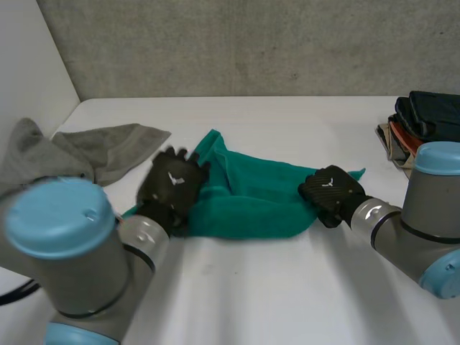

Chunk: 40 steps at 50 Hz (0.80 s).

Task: Fold the laundry.

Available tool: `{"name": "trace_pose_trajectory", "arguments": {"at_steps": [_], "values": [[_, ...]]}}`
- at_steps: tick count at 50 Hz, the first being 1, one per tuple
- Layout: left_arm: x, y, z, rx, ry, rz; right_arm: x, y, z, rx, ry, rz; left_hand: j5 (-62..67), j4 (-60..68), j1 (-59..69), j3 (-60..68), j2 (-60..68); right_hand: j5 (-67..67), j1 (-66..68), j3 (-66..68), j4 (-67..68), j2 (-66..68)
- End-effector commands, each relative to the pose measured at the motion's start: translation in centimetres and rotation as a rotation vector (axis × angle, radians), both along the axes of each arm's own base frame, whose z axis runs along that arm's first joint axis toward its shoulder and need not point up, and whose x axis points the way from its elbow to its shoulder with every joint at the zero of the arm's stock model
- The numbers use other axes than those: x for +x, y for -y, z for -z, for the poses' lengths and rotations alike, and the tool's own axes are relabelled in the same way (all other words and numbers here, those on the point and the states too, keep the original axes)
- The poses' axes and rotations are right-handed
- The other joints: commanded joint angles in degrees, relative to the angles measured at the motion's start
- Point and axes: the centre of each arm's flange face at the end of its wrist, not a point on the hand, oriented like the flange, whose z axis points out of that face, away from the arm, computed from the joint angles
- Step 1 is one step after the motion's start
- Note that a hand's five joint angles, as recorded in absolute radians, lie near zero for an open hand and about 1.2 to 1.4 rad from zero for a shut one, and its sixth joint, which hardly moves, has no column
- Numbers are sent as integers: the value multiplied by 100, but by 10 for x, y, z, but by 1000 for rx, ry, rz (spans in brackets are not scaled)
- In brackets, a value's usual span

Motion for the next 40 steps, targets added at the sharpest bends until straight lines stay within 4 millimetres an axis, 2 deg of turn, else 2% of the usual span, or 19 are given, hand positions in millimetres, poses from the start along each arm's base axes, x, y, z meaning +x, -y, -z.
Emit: {"name": "trace_pose_trajectory", "arguments": {"at_steps": [1, 6, 7, 12, 16, 20, 21, 26, 33, 34, 36, 38, 40], "values": [[33, 49, -21, -1, -64, -92, -1, -7, 1, 22, 4, -3, 132, 120, 65, 54, 69, 1286, 1544, 1194, 1141, 1258], [56, 63, -1, 119, -35, -147, -1, -7, 2, 24, 5, -4, 367, 355, 300, 289, 304, 1286, 1544, 1194, 1141, 1258], [59, 65, 9, 165, -33, -154, -1, -7, 1, 23, 5, -4, 518, 506, 451, 440, 455, 1286, 1544, 1194, 1141, 1258], [63, 76, 34, 258, -44, -155, -1, -5, 0, 15, 6, -1, 1393, 1381, 1326, 1315, 1330, 1286, 1544, 1194, 1141, 1258], [70, 91, 54, 312, -42, -170, -1, -4, 0, 10, 4, -1, 1679, 1667, 1612, 1601, 1616, 1286, 1544, 1194, 1141, 1258], [68, 100, 73, 360, -45, -129, -1, -5, 0, 12, 2, 0, 2015, 2003, 1948, 1937, 1952, 1286, 1544, 1194, 1141, 1258], [65, 103, 77, 371, -51, -106, -1, -5, 1, 14, 2, -1, 2433, 2421, 2366, 2355, 2370, 1286, 1544, 1194, 1141, 1258], [62, 110, 81, 377, -61, -83, -1, -5, 1, 14, 2, -1, 2841, 2829, 2774, 2763, 2778, 1286, 1544, 1194, 1141, 1258], [58, 109, 89, 399, -56, -69, -1, -5, 2, 15, 2, -1, 2992, 2979, 2924, 2913, 2929, 1286, 1544, 1194, 1141, 1258], [57, 108, 89, 398, -56, -64, -1, -5, 2, 15, 1, 0, 3275, 3263, 3208, 3197, 3212, 1286, 1544, 1194, 1141, 1258], [56, 108, 88, 394, -57, -63, -1, -5, 2, 14, 2, 0, 4668, 4656, 4601, 4590, 4605, 1286, 1544, 1194, 1141, 1258], [56, 109, 87, 386, -59, -63, -1, -5, 1, 16, 7, 3, 6564, 6552, 6497, 6486, 6501, 1286, 1544, 1194, 1141, 1258], [55, 113, 84, 370, -60, -69, -1, -5, 1, 14, 7, 4, 6657, 6645, 6590, 6579, 6594, 1286, 1544, 1194, 1141, 1258]]}}
